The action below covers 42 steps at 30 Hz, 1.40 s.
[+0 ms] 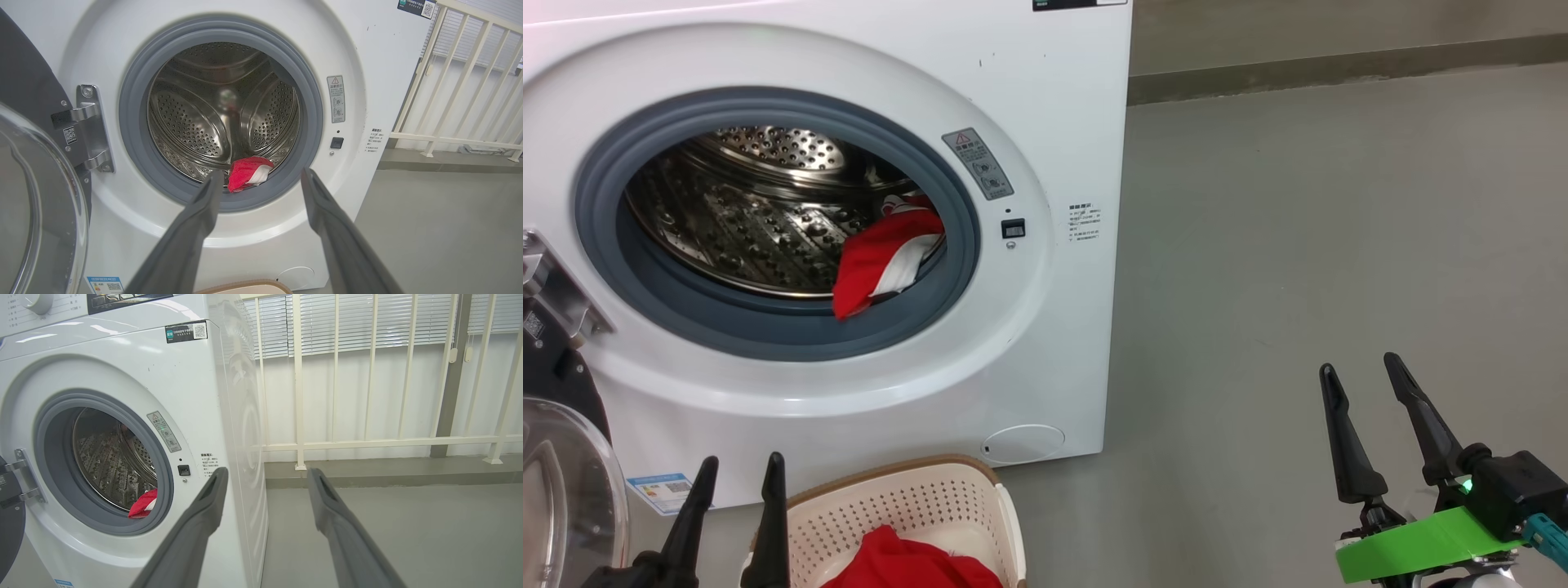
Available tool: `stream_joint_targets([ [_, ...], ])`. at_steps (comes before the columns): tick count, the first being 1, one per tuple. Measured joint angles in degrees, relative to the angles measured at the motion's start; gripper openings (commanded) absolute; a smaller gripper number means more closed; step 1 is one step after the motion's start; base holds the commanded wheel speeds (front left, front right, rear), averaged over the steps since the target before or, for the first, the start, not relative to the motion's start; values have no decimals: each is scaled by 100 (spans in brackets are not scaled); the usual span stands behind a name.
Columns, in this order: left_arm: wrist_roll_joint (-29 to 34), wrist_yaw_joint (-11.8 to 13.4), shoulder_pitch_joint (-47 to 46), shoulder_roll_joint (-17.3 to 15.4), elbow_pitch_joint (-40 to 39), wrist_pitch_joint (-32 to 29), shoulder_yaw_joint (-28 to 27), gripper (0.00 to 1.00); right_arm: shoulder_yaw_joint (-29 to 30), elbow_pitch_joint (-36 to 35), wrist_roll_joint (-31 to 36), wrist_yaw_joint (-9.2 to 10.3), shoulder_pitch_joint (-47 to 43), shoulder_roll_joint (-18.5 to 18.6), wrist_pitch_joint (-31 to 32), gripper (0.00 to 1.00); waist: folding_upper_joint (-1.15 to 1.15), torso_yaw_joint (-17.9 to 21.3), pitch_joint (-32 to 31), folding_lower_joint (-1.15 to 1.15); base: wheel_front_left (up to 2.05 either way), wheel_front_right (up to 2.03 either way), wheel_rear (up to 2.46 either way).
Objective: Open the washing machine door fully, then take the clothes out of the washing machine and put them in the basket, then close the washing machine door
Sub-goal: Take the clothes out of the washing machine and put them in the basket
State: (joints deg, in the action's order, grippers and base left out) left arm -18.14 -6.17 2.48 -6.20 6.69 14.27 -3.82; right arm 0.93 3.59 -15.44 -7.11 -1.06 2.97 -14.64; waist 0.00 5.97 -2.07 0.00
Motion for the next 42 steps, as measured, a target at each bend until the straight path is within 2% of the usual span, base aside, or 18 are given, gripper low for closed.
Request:
stream_joint_targets([
  [15,55,123,-193,-20,88,-63,209,100,24,-57,-15,0,-1,-16,0,100,0,-149,242,0,0,0,0],
  [28,43,168,-1922,-53,599,-9,202,100,19,-326,-73,0,499,-32,0,100,0,-292,1177,0,0,0,0],
  [42,34,71,-4213,-149,1975,31,37,100,-163,-402,-68,0,1093,33,0,100,0,-231,2306,0,0,0,0],
])
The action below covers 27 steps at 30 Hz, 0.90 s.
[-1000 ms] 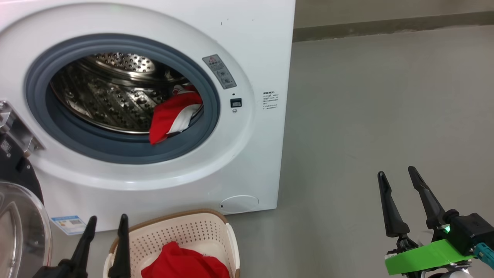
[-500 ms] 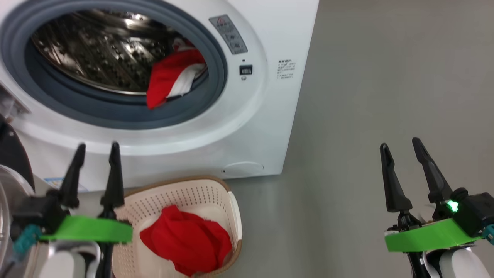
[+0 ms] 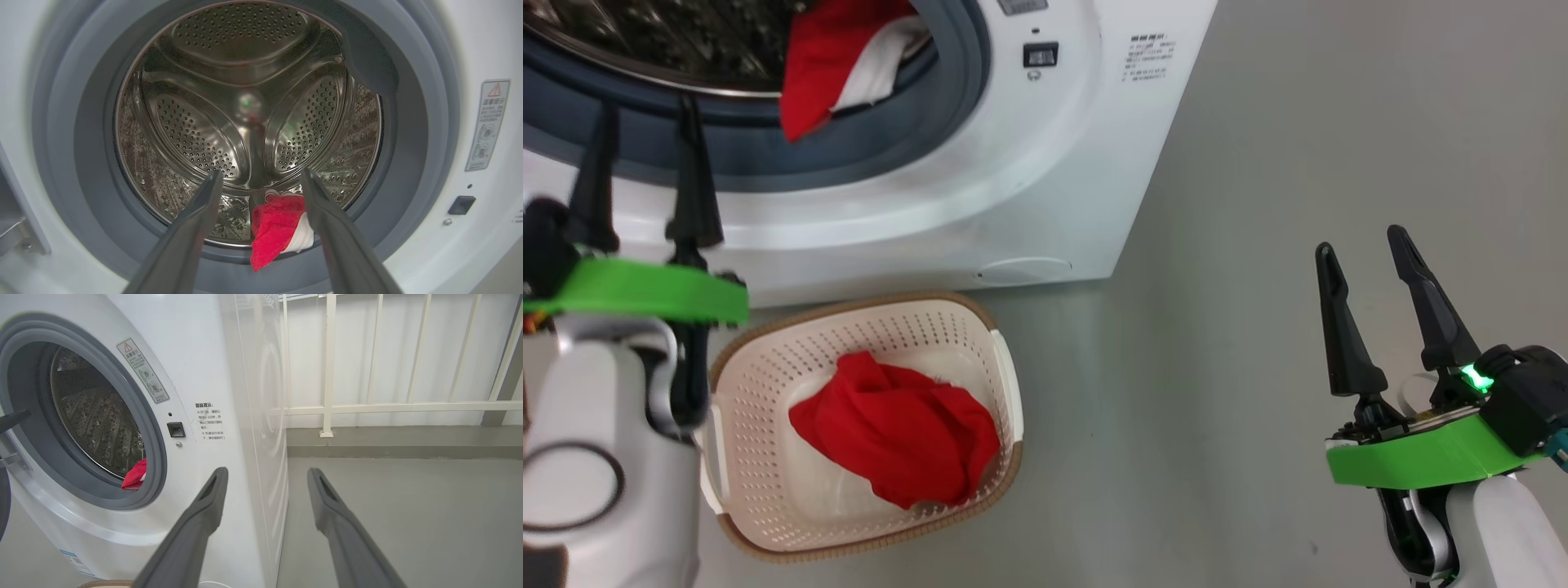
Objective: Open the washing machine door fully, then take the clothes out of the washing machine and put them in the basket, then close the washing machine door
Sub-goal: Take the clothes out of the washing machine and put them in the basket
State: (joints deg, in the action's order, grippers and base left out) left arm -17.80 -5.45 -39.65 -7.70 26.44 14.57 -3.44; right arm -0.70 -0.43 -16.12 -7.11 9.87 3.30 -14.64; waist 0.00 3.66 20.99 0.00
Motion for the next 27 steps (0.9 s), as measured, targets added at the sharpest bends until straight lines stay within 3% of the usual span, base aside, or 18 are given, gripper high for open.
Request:
stream_joint_targets([
  [14,265,-119,-1834,-94,1590,15,11,100,-222,74,-1,0,242,19,0,100,0,211,743,0,0,0,0],
  [27,-77,-170,-2797,-66,3584,-67,152,100,-492,353,-56,-1,208,36,0,100,0,548,724,0,0,0,0],
])
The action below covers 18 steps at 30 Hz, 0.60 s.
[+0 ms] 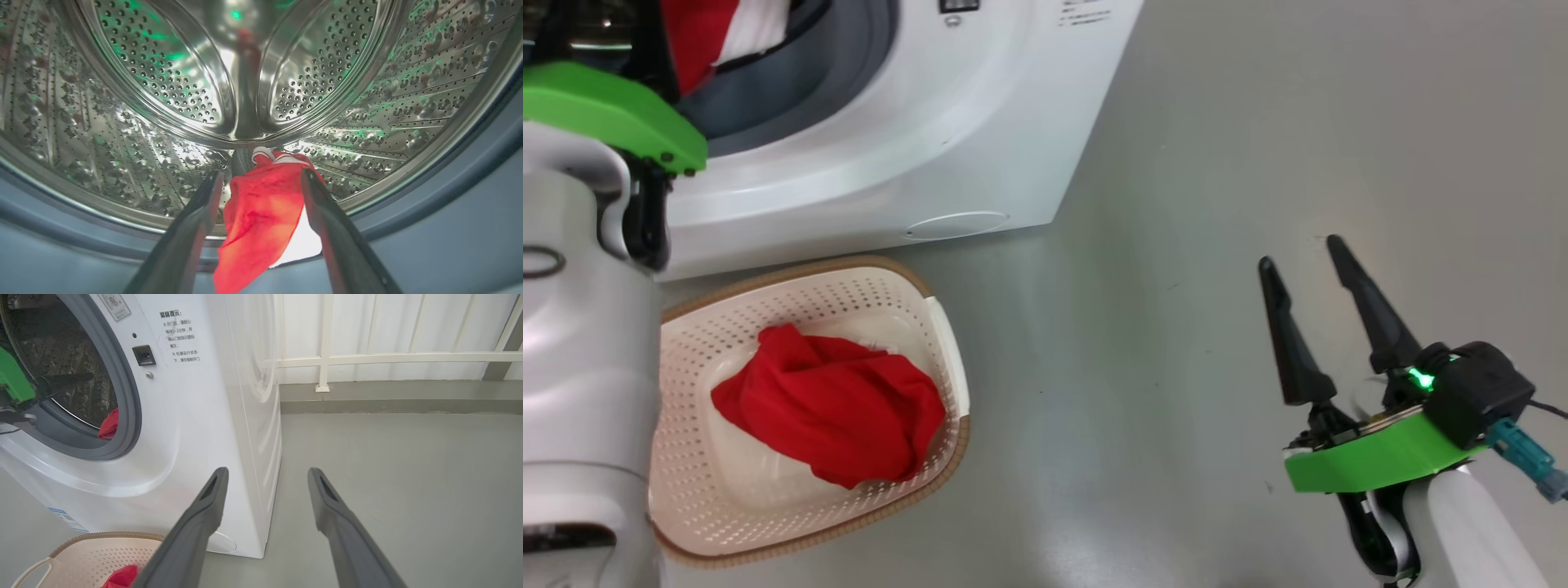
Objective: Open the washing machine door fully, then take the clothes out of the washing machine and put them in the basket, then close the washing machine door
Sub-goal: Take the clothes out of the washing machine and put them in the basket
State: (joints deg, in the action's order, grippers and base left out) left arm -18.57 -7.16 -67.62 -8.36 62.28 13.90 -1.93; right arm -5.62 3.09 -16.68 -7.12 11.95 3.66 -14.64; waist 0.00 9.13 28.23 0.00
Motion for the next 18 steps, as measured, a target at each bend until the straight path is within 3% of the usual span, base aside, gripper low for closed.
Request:
stream_joint_targets([
  [8,-580,-1,-311,-12,387,-587,664,100,-101,109,-97,0,-1,0,0,100,0,203,62,0,0,0,0],
  [18,-620,-2,-519,-397,925,-879,1102,100,-240,132,-151,0,8,-5,0,100,0,385,273,0,0,0,0],
])
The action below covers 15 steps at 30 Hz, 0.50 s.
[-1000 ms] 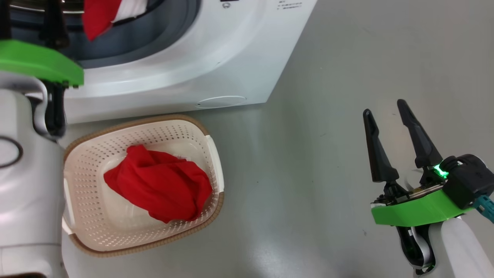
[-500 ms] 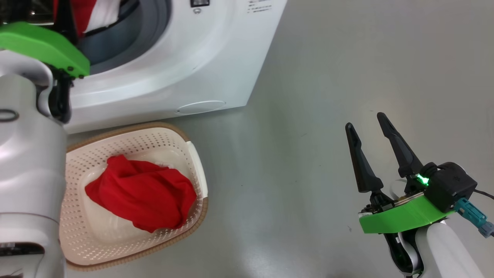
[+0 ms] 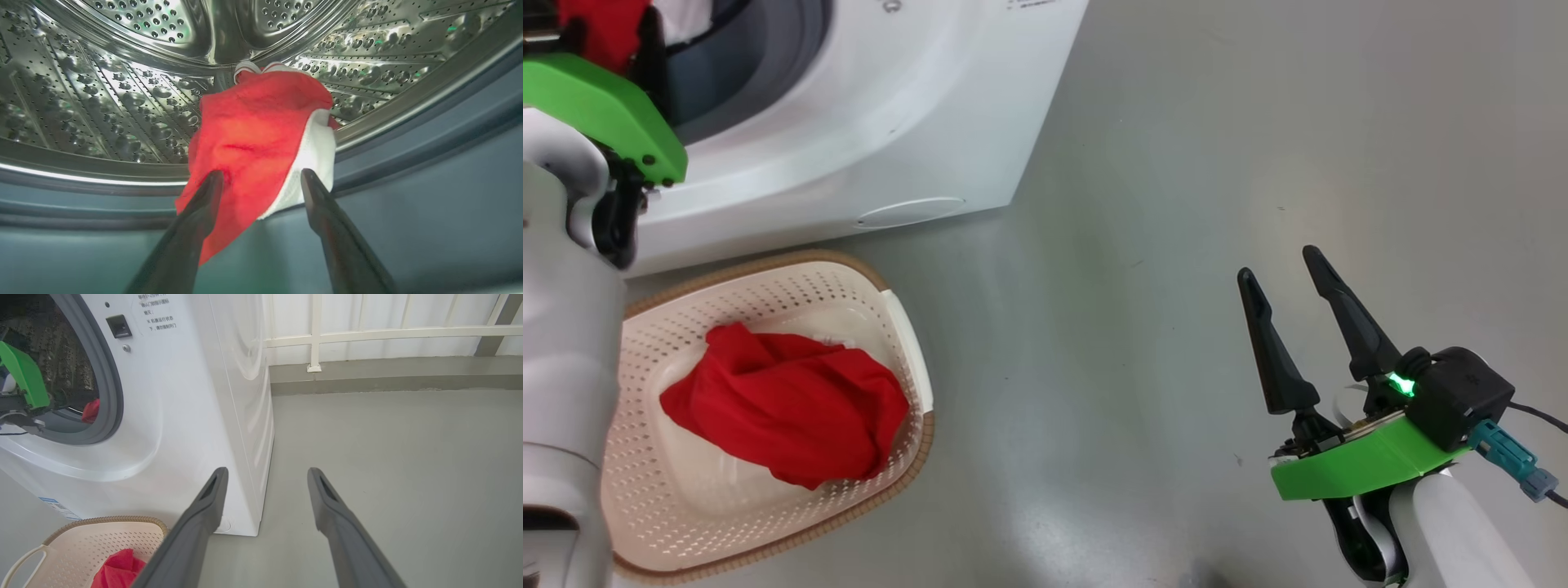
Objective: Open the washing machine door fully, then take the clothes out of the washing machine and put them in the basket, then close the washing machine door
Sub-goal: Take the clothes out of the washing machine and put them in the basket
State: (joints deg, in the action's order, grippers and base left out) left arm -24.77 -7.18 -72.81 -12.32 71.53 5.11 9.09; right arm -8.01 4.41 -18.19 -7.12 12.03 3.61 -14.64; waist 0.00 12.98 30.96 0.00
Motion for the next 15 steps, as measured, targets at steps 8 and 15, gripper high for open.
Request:
stream_joint_targets([
  [8,156,203,-133,-183,186,-7,177,100,-34,-22,-43,0,13,-23,0,100,0,153,161,0,0,0,0],
  [15,277,469,-265,-310,247,-57,303,72,-51,-24,-208,0,16,-37,0,100,0,269,306,0,0,0,0],
])
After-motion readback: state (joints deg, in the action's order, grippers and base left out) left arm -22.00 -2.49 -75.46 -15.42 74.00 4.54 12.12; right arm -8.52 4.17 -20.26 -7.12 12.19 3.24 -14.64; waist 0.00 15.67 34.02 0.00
